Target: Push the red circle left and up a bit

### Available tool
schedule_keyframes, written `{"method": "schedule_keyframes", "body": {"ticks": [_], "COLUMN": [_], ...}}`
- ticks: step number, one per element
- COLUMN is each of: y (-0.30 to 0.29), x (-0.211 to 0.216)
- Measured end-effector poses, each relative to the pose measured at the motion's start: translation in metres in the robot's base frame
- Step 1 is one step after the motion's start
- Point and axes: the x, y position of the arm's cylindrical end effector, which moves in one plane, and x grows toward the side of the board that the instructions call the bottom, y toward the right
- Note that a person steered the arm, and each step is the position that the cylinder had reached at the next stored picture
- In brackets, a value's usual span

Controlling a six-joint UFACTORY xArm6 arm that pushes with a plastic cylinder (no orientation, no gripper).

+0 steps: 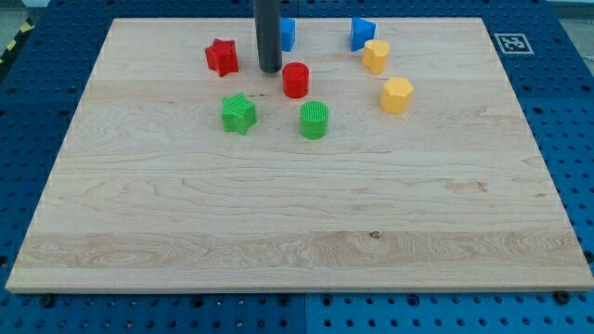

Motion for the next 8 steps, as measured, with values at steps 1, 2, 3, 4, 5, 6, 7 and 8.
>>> {"method": "schedule_keyframes", "body": {"ticks": [1, 2, 3, 4, 5, 6, 7, 8], "y": [0.002, 0.012, 0.049, 0.053, 0.058, 0.071, 0.071, 0.069], "x": [-0.006, -0.006, -0.001, 0.005, 0.01, 0.028, 0.028, 0.039]}}
